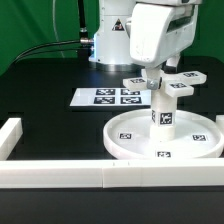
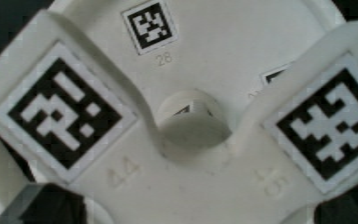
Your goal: Assemble round table
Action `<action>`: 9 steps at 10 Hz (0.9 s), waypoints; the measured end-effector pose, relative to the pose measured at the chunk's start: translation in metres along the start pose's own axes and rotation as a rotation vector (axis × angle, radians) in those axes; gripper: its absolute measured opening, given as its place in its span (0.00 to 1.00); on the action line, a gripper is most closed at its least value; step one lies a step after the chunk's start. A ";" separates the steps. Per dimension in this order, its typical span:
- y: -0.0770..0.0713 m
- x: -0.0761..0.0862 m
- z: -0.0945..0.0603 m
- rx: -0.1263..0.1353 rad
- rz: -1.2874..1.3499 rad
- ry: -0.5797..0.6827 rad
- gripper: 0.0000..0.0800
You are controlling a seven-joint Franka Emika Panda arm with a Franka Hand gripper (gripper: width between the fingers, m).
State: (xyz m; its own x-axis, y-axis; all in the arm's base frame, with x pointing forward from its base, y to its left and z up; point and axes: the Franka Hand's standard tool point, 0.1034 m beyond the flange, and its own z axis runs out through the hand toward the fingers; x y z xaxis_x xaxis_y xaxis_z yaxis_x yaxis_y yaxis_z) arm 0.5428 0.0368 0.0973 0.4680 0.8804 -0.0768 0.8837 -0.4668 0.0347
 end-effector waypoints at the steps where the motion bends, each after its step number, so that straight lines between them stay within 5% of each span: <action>1: 0.000 0.000 0.002 0.002 -0.007 -0.001 0.81; 2: 0.000 -0.001 0.002 0.004 -0.006 -0.003 0.81; 3: -0.001 -0.001 0.003 0.004 -0.006 -0.003 0.67; 4: 0.001 -0.001 0.002 -0.002 -0.001 0.003 0.67; 5: 0.001 -0.001 0.002 -0.002 0.015 0.003 0.56; 9: 0.000 0.000 0.002 0.008 0.241 0.009 0.56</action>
Offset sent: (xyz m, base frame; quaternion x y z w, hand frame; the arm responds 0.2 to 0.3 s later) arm -0.0029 -0.0022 0.0039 -0.0308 0.0350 -0.0601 0.9971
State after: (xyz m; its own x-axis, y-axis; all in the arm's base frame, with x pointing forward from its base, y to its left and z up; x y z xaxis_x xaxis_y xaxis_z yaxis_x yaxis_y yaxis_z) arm 0.5424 0.0364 0.0950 0.6656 0.7441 -0.0581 0.7463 -0.6642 0.0429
